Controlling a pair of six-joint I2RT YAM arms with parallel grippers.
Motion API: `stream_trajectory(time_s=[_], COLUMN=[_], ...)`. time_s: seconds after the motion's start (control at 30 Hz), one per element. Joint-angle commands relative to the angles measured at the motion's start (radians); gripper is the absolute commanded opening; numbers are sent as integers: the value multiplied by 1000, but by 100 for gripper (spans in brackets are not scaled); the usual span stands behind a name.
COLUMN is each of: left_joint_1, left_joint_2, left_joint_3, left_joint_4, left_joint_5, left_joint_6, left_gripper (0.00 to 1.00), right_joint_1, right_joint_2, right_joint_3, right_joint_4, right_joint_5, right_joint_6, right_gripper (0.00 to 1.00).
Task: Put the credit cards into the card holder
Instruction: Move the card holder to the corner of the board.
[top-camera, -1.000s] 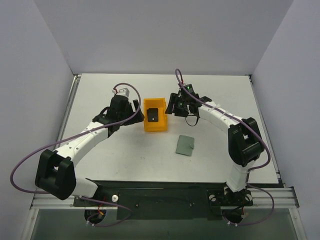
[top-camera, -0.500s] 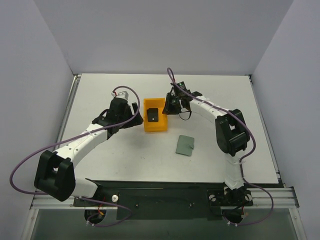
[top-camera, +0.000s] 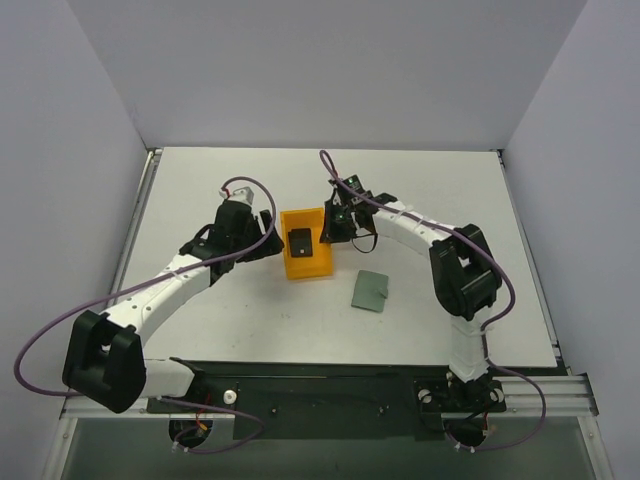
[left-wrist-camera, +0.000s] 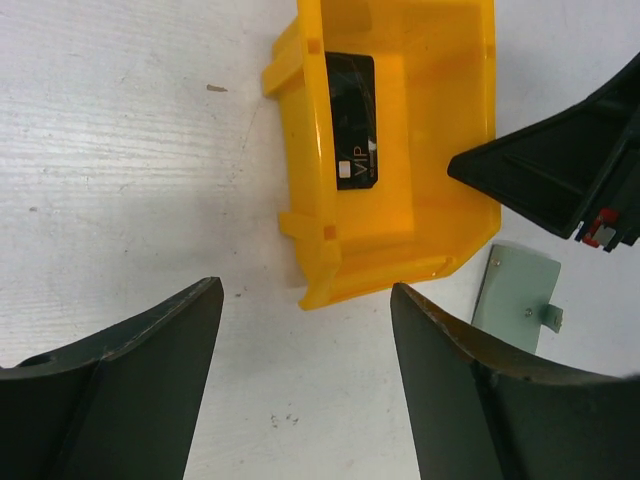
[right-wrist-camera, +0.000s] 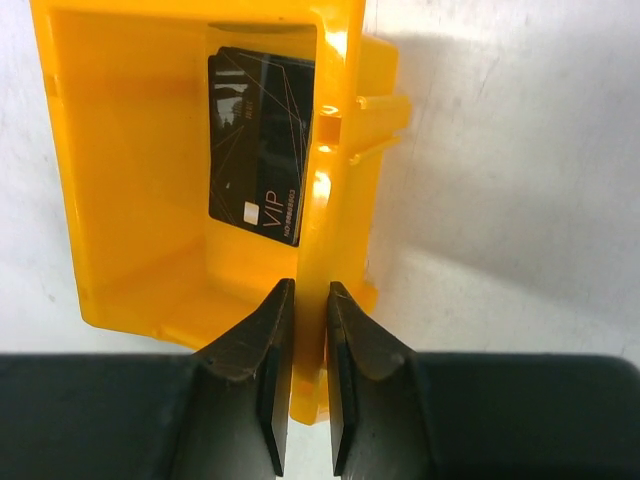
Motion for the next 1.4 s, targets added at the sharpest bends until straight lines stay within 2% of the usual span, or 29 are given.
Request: stream_trajectory(time_s=[0.0, 0.2, 0.4, 0.6, 0.83, 1.1, 1.27, 1.37], left_joint_1=[9, 8, 6, 2, 0, 2, 2, 2], left_joint_2=[-74, -133, -190, -308, -316, -311, -292, -287], left_joint_3=[-32, -97, -147, -173, -137, -87, -95, -104], left_joint_4=[18, 23, 18, -60, -109, -170, -152, -138], left_joint_5=[4, 21, 97, 114, 125, 151, 151, 153], left_joint_6=[-12, -34, -71, -111, -88, -71, -77, -84], left_gripper=[78, 77, 74, 74, 74, 74, 74, 74], right_joint_1=[32, 75, 121, 178, 228, 233, 233, 233], right_joint_2=[-116, -241, -327, -358, -369, -399, -418, -427], right_joint_3=[-101, -259, -381, -405, -400, -408, -406, -395], right_joint_4=[-49, -26, 5, 5, 15, 12, 9, 8], right_joint_5=[3, -5, -11, 15, 57, 23, 40, 54], right_joint_6=[-40, -35, 5, 51, 61, 39, 29, 25], right_gripper=[2, 1, 1, 1, 3, 16, 33, 38])
